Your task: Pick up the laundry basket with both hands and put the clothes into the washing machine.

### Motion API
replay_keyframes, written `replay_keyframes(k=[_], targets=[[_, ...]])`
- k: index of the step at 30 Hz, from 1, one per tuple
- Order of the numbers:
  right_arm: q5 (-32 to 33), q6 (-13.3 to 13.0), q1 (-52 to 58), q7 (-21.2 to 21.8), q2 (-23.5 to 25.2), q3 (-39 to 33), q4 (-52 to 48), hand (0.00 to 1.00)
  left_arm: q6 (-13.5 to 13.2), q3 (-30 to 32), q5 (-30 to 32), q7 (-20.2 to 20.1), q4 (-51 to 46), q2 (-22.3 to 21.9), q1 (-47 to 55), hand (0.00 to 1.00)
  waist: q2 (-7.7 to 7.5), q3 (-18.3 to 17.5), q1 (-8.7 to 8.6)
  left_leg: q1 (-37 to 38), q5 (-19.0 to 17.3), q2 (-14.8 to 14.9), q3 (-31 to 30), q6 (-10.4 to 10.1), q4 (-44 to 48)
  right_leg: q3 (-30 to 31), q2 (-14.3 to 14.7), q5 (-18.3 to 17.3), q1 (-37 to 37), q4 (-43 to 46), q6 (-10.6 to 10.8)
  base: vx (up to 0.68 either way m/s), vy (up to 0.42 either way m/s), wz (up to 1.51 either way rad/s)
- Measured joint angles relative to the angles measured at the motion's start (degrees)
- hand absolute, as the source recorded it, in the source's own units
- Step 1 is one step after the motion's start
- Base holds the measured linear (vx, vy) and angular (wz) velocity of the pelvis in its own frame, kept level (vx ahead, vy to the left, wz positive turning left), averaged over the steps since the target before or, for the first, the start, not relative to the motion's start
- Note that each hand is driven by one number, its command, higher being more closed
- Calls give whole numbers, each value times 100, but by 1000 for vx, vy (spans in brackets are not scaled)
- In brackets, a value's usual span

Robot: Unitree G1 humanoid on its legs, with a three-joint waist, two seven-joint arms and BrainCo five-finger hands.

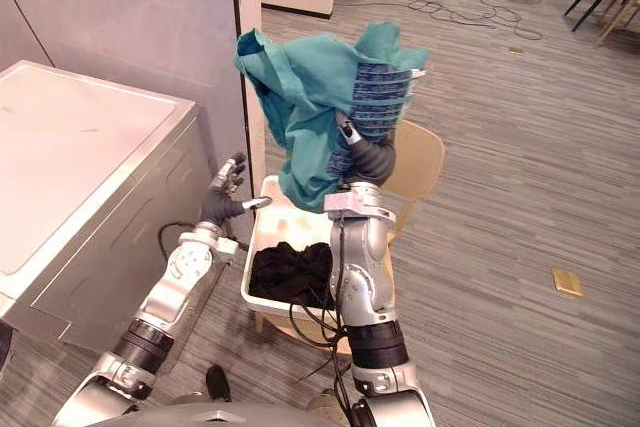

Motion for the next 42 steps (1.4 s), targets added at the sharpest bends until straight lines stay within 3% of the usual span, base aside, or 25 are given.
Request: replay_keyframes(k=[9, 16, 20, 26, 31, 42], targets=[[-6, -7, 320, -111, -175, -1141, -12, 100, 1, 524, 111, -176, -174, 95, 898, 0, 173, -224, -64, 193, -50, -12, 204, -51, -6, 254, 8, 163, 140, -217, 9, -8, 13, -11], [-25, -6, 591, -169, -293, -1361, -15, 100, 0, 616, 97, -293, -556, 94, 1019, 0, 307, -316, -118, 189, -50, -16, 200, -51, -7, 353, 25, 163, 130, -237, 9, -2, 2, -1], [-31, -3, 616, -167, -279, -1342, -42, 100, -2, 572, 92, -291, -607, 93, 996, 0, 309, -318, -152, 190, -50, -17, 191, -51, -7, 388, 36, 163, 132, -244, 9, 0, 0, 0], [-79, 37, 748, -99, -188, -887, -289, 100, -1, -239, 91, -296, -535, 80, 494, 0, 311, -319, -217, 186, -50, -24, 183, -51, -7, 415, 39, 163, 129, -243, 10, 0, 0, 0], [-1, 143, 883, 63, -57, -239, -543, 100, -1, -889, 34, -319, 1, -60, -544, 0, 331, -332, -341, 184, -65, -17, 266, -38, -7, 559, 59, 164, 47, -229, 11, 9, 7, -10], [237, 246, 1325, 281, -36, 530, -989, 100, 52, -1453, 42, -255, 980, -458, -1654, 0, 434, -402, -431, 204, -108, 7, 467, -60, -5, 770, 80, 171, -92, -165, 55, 20, 0, -10]])
